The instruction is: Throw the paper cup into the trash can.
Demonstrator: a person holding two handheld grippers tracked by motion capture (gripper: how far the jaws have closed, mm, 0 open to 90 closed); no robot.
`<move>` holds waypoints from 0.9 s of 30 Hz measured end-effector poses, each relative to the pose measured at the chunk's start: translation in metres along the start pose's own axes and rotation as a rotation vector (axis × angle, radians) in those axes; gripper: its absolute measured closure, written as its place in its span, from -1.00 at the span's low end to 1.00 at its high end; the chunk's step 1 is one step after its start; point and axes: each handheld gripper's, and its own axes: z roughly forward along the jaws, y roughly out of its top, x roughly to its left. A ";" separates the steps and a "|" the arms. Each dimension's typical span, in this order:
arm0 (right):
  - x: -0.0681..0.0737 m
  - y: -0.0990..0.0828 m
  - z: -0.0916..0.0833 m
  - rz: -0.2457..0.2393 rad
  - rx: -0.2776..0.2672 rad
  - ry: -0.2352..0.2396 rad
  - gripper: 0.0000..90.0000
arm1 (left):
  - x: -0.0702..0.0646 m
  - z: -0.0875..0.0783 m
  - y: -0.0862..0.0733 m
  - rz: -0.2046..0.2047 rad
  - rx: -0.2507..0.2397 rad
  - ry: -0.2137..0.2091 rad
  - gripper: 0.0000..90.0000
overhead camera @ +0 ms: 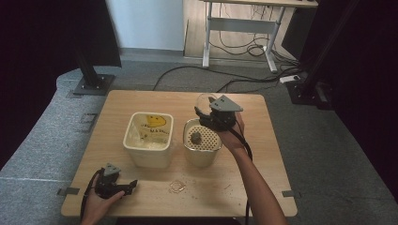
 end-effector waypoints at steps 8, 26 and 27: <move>0.023 0.007 0.021 0.064 -0.011 0.097 -0.17 | 0.000 -0.001 -0.001 0.000 -0.001 -0.007 -0.75; 0.105 0.025 0.111 0.080 0.186 0.273 -0.71 | 0.003 -0.002 -0.002 0.010 -0.001 -0.018 -0.75; 0.104 0.025 0.108 0.076 0.179 0.270 -0.71 | 0.003 -0.002 -0.002 0.009 0.000 -0.017 -0.75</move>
